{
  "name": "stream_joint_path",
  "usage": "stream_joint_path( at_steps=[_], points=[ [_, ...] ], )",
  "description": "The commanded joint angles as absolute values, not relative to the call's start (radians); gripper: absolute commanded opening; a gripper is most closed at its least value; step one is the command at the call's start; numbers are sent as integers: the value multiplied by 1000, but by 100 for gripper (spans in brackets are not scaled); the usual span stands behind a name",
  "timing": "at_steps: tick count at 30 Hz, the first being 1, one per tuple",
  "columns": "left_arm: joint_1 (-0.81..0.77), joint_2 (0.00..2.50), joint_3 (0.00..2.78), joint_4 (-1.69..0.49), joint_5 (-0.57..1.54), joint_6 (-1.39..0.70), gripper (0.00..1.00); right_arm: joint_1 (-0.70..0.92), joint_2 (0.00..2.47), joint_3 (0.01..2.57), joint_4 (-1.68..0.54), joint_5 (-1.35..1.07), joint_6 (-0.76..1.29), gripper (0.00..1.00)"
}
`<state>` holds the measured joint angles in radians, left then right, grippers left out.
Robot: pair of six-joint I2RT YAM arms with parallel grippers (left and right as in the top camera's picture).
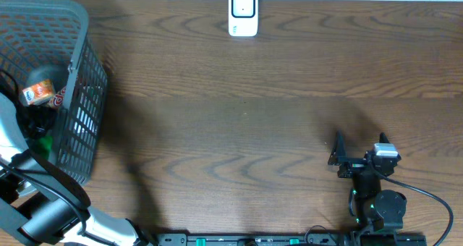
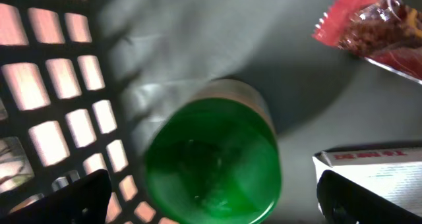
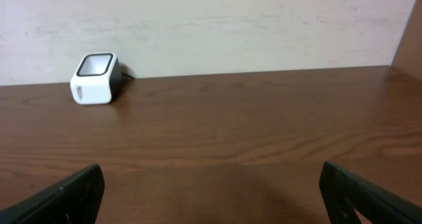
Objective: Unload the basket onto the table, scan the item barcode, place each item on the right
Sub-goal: 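Reach the left gripper into the basket toward the green-capped jar, then grasp the green-capped jar with the left gripper and lift it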
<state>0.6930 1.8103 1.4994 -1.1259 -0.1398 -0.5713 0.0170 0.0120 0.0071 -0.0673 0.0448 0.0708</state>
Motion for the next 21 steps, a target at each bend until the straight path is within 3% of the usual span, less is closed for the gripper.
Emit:
stream_joint_path(
  at_steps=[1, 21],
  points=[
    [694, 1803, 1459, -1097, -97, -559, 100, 13, 5, 6, -71, 54, 62, 99],
    [696, 1803, 1261, -865, -98, -562, 100, 13, 5, 6, -71, 54, 62, 99]
  ],
)
